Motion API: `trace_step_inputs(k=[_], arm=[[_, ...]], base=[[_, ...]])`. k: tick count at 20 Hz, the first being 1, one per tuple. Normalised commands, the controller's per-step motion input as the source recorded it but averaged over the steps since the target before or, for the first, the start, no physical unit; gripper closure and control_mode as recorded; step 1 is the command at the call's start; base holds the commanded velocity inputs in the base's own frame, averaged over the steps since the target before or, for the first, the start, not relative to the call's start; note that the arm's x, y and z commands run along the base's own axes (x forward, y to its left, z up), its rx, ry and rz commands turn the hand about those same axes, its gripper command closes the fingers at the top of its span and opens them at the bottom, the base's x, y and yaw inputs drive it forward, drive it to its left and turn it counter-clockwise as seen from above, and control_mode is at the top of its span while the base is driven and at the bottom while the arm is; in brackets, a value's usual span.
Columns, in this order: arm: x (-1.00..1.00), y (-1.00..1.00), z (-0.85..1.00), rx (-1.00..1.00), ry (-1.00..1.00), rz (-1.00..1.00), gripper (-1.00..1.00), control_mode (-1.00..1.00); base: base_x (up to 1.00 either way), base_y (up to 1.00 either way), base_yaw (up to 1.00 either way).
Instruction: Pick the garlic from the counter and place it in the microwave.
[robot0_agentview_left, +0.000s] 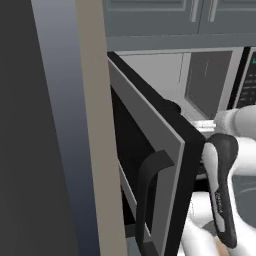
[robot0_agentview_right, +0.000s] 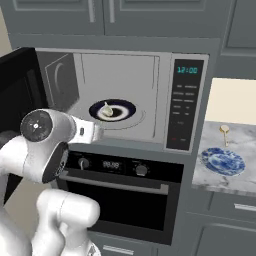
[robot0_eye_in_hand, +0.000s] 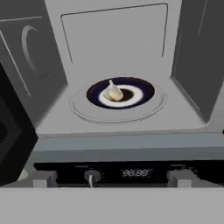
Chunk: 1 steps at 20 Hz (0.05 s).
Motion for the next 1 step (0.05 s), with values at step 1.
trace_step_inputs(k=[1], arm=[[-1.00, 0.00, 0.32, 0.00, 0.00, -0.12, -1.00, -1.00]], base=[[0.00, 0.00, 0.00]])
